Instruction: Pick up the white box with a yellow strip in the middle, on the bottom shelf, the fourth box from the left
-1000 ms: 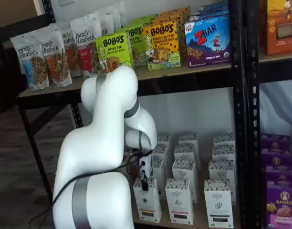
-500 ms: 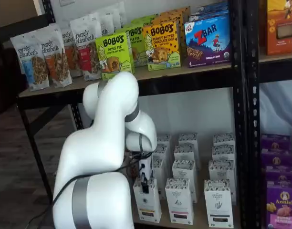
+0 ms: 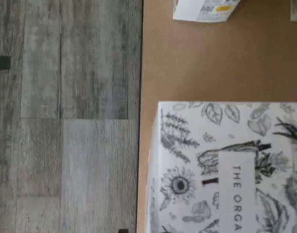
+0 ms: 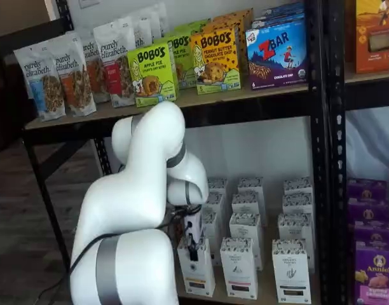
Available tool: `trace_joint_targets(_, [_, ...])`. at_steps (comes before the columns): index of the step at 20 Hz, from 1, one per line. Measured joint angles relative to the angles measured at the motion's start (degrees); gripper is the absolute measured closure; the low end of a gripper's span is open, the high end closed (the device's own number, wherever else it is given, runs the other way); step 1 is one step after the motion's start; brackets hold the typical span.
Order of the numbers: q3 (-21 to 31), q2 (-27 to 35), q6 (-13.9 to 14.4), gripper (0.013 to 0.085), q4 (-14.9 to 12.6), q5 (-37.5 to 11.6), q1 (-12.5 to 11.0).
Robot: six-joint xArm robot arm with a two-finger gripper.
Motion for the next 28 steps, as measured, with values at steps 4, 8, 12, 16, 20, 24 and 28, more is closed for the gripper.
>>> trace_joint_targets(4, [-0.9,0.7,-0.8,0.013,0.8,0.3,-0.1])
trace_joint_targets(8, [-1.8,1.3,-0.9,0.013,1.0,1.2,-0.2])
trace_joint_targets(12, [-2.2,1.6,-1.4,0.025,1.5,1.2,-0.1])
trace_joint_targets(16, [-2.3,1.6,-0.7,0.029,0.9,1.5,0.0])
trace_joint_targets(20, [-2.3,1.5,-0.9,0.029,1.1,2.0,0.0])
trace_joint_targets(24, [-1.8,1.1,-1.5,0.033,1.8,1.6,0.0])
trace_joint_targets(28, [-1.3,0.7,-1.9,0.041,2.4,1.4,0.1])
